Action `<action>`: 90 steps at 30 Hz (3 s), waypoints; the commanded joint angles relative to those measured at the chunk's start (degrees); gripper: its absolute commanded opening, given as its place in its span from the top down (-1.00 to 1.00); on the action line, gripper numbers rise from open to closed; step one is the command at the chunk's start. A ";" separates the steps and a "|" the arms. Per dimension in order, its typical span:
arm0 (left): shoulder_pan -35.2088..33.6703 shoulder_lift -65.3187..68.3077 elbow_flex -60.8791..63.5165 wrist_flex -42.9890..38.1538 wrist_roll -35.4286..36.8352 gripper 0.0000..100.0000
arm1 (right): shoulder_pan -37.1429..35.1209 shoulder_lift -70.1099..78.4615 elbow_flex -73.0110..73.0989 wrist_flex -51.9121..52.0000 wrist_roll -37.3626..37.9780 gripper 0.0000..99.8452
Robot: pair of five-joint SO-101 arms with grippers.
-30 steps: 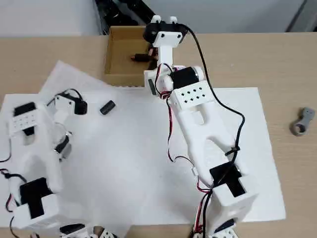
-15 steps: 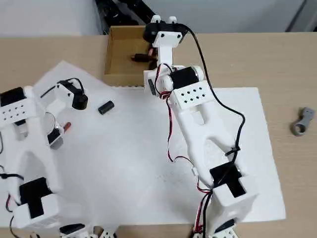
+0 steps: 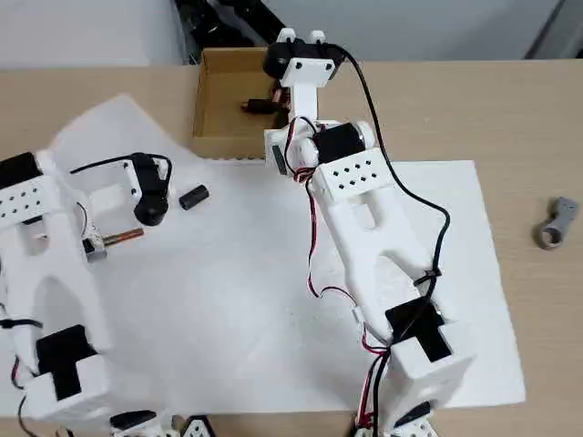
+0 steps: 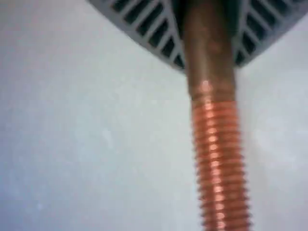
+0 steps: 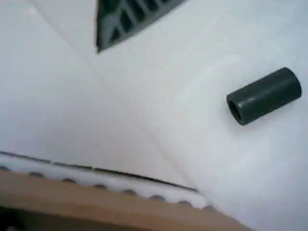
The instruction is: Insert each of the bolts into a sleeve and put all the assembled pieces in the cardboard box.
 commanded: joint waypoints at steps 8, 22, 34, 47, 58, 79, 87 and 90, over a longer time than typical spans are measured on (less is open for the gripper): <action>0.09 -1.14 -9.89 -2.55 -3.52 0.99 | 0.66 -0.92 -2.73 0.22 -0.18 0.63; -0.26 -0.79 -12.18 0.70 -4.57 0.88 | 0.57 -1.01 -2.73 0.22 -0.18 0.63; -2.64 -0.62 -10.77 0.62 -3.34 0.65 | 0.31 -1.01 -2.73 0.22 -0.18 0.63; -3.87 0.35 -3.30 0.70 28.22 0.63 | 0.31 -1.01 -2.73 0.31 -0.18 0.63; -11.16 3.96 10.33 -6.59 35.25 0.63 | 0.31 -0.92 -2.73 0.31 -0.09 0.63; -6.07 11.52 10.77 -11.87 70.51 0.72 | 0.31 -0.75 -2.73 0.31 0.00 0.63; -9.49 11.52 9.89 -16.62 74.29 0.72 | 0.40 -0.75 -2.73 0.31 0.00 0.63; -9.49 11.52 9.89 -18.37 74.73 0.72 | 0.48 -0.66 -2.73 0.31 0.00 0.63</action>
